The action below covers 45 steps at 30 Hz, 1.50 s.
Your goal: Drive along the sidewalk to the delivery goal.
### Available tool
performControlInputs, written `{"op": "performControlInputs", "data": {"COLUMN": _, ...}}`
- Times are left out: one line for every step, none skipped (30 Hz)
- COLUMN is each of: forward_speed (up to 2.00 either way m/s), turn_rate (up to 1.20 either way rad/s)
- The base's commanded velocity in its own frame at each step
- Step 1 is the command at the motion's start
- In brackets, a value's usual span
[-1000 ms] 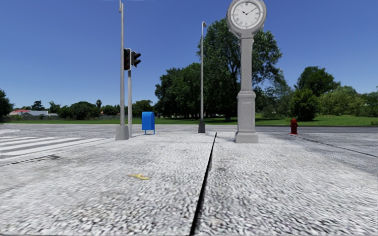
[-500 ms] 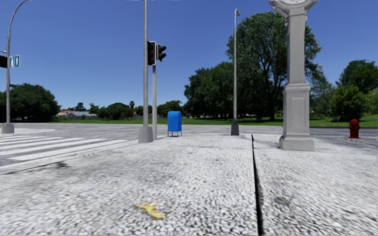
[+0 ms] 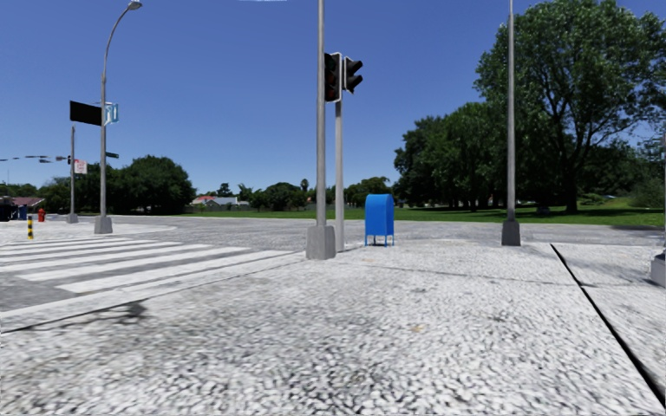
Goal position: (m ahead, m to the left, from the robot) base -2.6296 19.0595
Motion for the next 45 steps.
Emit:
{"op": "performControlInputs", "data": {"forward_speed": 2.00, "turn_rate": 0.53}}
{"op": "performControlInputs", "data": {"forward_speed": 2.00, "turn_rate": 0.53}}
{"op": "performControlInputs", "data": {"forward_speed": 2.00, "turn_rate": 0.53}}
{"op": "performControlInputs", "data": {"forward_speed": 2.00, "turn_rate": 0.53}}
{"op": "performControlInputs", "data": {"forward_speed": 2.00, "turn_rate": 0.53}}
{"op": "performControlInputs", "data": {"forward_speed": 2.00, "turn_rate": 0.53}}
{"op": "performControlInputs", "data": {"forward_speed": 2.00, "turn_rate": 0.53}}
{"op": "performControlInputs", "data": {"forward_speed": 2.00, "turn_rate": 0.53}}
{"op": "performControlInputs", "data": {"forward_speed": 2.00, "turn_rate": 0.53}}
{"op": "performControlInputs", "data": {"forward_speed": 2.00, "turn_rate": 0.53}}
{"op": "performControlInputs", "data": {"forward_speed": 2.00, "turn_rate": 0.53}}
{"op": "performControlInputs", "data": {"forward_speed": 2.00, "turn_rate": 0.53}}
{"op": "performControlInputs", "data": {"forward_speed": 2.00, "turn_rate": 0.53}}
{"op": "performControlInputs", "data": {"forward_speed": 2.00, "turn_rate": 0.53}}
{"op": "performControlInputs", "data": {"forward_speed": 2.00, "turn_rate": 0.53}}
{"op": "performControlInputs", "data": {"forward_speed": 2.00, "turn_rate": 0.53}}
{"op": "performControlInputs", "data": {"forward_speed": 2.00, "turn_rate": 0.53}}
{"op": "performControlInputs", "data": {"forward_speed": 2.00, "turn_rate": 0.53}}
{"op": "performControlInputs", "data": {"forward_speed": 2.00, "turn_rate": 0.53}}
{"op": "performControlInputs", "data": {"forward_speed": 2.00, "turn_rate": 0.53}}
{"op": "performControlInputs", "data": {"forward_speed": 2.00, "turn_rate": 0.53}}
{"op": "performControlInputs", "data": {"forward_speed": 2.00, "turn_rate": 0.53}}
{"op": "performControlInputs", "data": {"forward_speed": 2.00, "turn_rate": 0.53}}
{"op": "performControlInputs", "data": {"forward_speed": 2.00, "turn_rate": 0.53}}
{"op": "performControlInputs", "data": {"forward_speed": 2.00, "turn_rate": 0.53}}
{"op": "performControlInputs", "data": {"forward_speed": 2.00, "turn_rate": 0.53}}
{"op": "performControlInputs", "data": {"forward_speed": 2.00, "turn_rate": 0.53}}
{"op": "performControlInputs", "data": {"forward_speed": 2.00, "turn_rate": 0.53}}
{"op": "performControlInputs", "data": {"forward_speed": 2.00, "turn_rate": 0.53}}
{"op": "performControlInputs", "data": {"forward_speed": 2.00, "turn_rate": 0.53}}
{"op": "performControlInputs", "data": {"forward_speed": 2.00, "turn_rate": 0.53}}
{"op": "performControlInputs", "data": {"forward_speed": 2.00, "turn_rate": 0.53}}
{"op": "performControlInputs", "data": {"forward_speed": 2.00, "turn_rate": 0.53}}
{"op": "performControlInputs", "data": {"forward_speed": 2.00, "turn_rate": 0.53}}
{"op": "performControlInputs", "data": {"forward_speed": 2.00, "turn_rate": 0.53}}
{"op": "performControlInputs", "data": {"forward_speed": 2.00, "turn_rate": 0.53}}
{"op": "performControlInputs", "data": {"forward_speed": 2.00, "turn_rate": 0.53}}
{"op": "performControlInputs", "data": {"forward_speed": 2.00, "turn_rate": 0.53}}
{"op": "performControlInputs", "data": {"forward_speed": 2.00, "turn_rate": 0.53}}
{"op": "performControlInputs", "data": {"forward_speed": 2.00, "turn_rate": 0.53}}
{"op": "performControlInputs", "data": {"forward_speed": 2.00, "turn_rate": 0.53}}
{"op": "performControlInputs", "data": {"forward_speed": 2.00, "turn_rate": 0.53}}
{"op": "performControlInputs", "data": {"forward_speed": 2.00, "turn_rate": 0.53}}
{"op": "performControlInputs", "data": {"forward_speed": 2.00, "turn_rate": 0.53}}
{"op": "performControlInputs", "data": {"forward_speed": 2.00, "turn_rate": 0.53}}
